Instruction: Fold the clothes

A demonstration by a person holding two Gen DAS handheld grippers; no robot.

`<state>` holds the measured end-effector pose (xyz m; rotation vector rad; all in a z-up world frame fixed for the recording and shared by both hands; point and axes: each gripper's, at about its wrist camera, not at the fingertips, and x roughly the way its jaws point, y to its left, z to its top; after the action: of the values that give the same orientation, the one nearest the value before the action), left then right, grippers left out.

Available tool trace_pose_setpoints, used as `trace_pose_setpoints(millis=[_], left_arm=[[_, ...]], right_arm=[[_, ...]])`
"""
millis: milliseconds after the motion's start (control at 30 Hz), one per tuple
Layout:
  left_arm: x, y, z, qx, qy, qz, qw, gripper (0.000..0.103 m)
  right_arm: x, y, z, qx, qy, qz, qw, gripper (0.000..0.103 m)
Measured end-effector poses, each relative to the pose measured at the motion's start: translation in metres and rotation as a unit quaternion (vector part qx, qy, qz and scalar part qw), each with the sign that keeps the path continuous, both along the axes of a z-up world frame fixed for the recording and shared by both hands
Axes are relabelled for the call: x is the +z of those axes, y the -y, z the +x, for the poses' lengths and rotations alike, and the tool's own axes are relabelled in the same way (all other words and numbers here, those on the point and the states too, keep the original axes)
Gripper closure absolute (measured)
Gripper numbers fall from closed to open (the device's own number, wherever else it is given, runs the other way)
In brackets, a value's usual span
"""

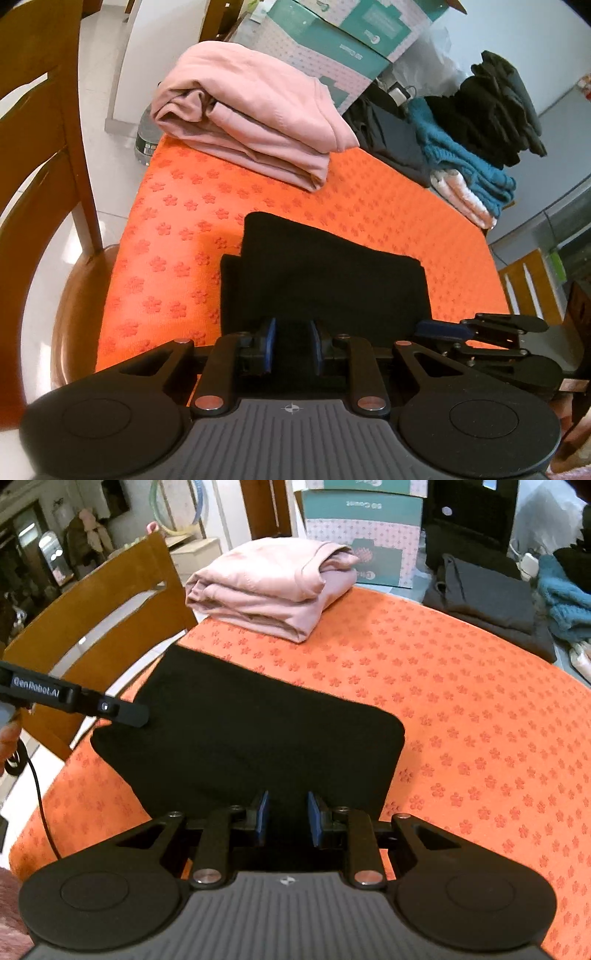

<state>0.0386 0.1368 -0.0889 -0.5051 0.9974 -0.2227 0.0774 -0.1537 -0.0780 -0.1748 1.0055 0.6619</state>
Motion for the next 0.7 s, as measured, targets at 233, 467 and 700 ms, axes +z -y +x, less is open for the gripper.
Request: trace_pose_setpoints(millis=[233, 467, 700], left_arm=[[0.012, -0.012, -0.012, 0.035, 0.009, -0.006, 0.9993, 0.066], [0.007, -0.028, -0.03, 0.097, -0.022, -0.057, 0.9934, 0.057], [0.004, -0.045, -0.04, 0.154, -0.038, -0.111, 0.9811, 0.043]], right_arm=[[0.012, 0.027, 0.001, -0.072, -0.01, 0.019, 0.997, 0.067], [0.026, 0.004, -0.017, 0.0, 0.003, 0.016, 1.0, 0.064], [0.036, -0.054, -0.032, 0.12, 0.044, -0.001, 0.992, 0.058]])
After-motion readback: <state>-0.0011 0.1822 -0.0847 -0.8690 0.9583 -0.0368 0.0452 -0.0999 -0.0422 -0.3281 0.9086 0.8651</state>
